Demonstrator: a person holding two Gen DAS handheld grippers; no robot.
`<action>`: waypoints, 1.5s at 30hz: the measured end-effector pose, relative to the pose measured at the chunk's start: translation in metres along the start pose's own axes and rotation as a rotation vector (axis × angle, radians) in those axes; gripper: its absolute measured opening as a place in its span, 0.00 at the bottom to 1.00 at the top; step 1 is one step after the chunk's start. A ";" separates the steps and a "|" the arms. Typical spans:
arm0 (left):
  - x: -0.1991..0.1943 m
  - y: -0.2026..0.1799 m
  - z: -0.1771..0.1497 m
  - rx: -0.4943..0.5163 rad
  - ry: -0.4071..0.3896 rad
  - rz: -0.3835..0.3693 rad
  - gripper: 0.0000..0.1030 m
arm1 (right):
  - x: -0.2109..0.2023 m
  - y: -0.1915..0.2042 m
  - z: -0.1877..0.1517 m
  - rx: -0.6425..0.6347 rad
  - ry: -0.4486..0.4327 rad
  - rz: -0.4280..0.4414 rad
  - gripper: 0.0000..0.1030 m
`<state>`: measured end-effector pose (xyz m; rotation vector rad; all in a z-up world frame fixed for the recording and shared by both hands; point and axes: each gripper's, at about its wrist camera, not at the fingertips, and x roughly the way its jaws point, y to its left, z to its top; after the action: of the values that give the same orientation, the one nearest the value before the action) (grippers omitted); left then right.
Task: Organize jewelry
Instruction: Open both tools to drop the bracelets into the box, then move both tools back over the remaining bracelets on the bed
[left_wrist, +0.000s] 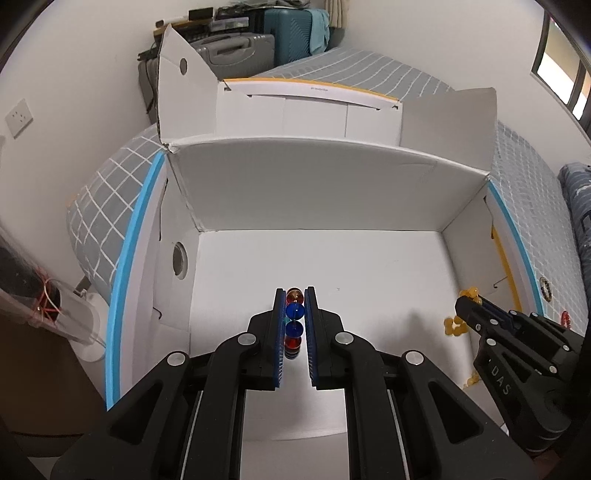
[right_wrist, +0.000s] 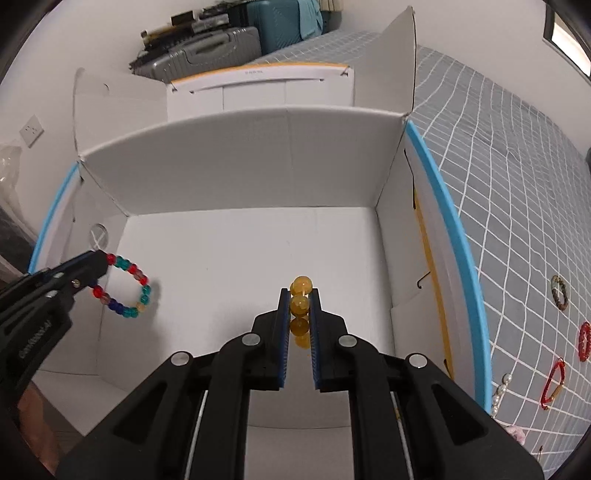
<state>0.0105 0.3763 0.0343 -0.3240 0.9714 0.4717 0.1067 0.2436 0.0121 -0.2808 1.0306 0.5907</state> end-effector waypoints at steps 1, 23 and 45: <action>0.000 0.001 0.001 0.000 0.002 0.001 0.10 | 0.002 0.000 -0.001 0.001 0.006 0.000 0.09; -0.042 0.003 0.002 -0.039 -0.141 0.061 0.85 | -0.057 -0.006 -0.001 0.004 -0.146 0.026 0.92; -0.096 -0.089 -0.012 0.109 -0.227 -0.033 0.95 | -0.146 -0.088 -0.051 0.052 -0.228 -0.124 0.93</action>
<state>0.0021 0.2723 0.1142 -0.1833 0.7664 0.4145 0.0657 0.0997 0.1085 -0.2236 0.8016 0.4713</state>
